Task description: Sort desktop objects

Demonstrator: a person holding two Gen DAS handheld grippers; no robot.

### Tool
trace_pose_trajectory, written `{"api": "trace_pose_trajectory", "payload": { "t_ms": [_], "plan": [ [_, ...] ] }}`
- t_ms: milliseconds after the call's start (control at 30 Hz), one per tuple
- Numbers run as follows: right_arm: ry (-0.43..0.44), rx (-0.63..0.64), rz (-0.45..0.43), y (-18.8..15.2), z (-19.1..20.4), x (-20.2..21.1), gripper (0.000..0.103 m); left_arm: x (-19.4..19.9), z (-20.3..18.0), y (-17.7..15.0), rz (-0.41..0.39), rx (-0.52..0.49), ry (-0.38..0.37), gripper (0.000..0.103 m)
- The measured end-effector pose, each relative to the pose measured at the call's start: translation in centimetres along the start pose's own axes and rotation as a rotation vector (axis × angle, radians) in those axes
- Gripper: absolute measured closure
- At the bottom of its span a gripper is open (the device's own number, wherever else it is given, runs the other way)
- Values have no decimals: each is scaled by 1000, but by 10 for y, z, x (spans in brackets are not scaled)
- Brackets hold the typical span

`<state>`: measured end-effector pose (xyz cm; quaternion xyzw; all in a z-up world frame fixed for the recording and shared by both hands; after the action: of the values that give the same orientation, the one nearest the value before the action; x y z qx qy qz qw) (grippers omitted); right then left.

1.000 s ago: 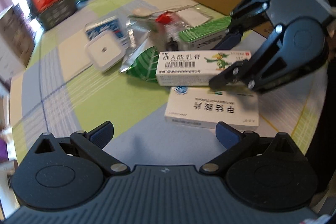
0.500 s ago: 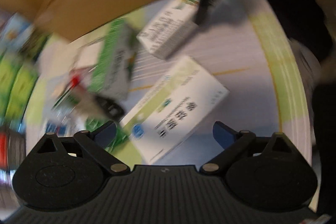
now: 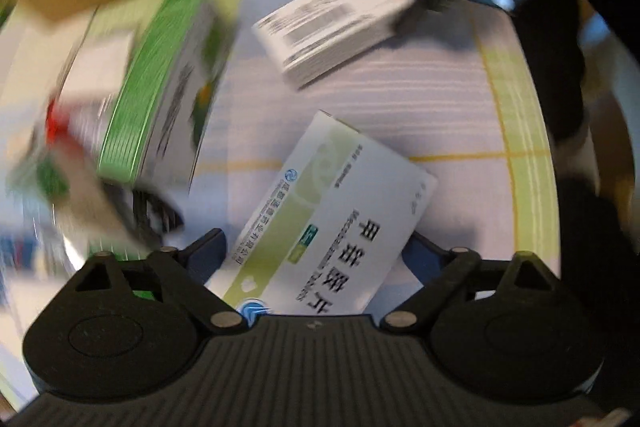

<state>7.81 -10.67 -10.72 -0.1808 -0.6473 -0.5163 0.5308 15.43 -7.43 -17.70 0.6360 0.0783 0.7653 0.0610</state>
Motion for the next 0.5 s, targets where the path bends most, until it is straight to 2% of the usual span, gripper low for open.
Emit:
{"api": "trace_pose_trajectory", "payload": {
  "t_ms": [67,233,400,500],
  "plan": [
    [-1,-3,-7,0,1,-1,67,2,4,-12,14,156,9,25],
    [-8,-11,-36,1,6,-8,67,10,-5,-38,2,415,62,31],
    [0,-5,-39,7,9,-18,63,11,-6,-42,-19,546,132,31],
    [-6,-5,-41,11,6,-25,60,13,1,-23,-32,606,161,31]
  ]
}}
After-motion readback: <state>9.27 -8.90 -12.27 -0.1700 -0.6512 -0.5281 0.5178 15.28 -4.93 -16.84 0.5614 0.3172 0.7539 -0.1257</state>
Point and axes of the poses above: each gripper's, at about its wrist camera, not at the fingertips, and x roughly against the way its jaws point, z to its left, y to its top, the point moved 8 cm from there along -x, roughly the way its jaws point, and after that the axes turned 8 degrees about y, right-handed, at the moved point
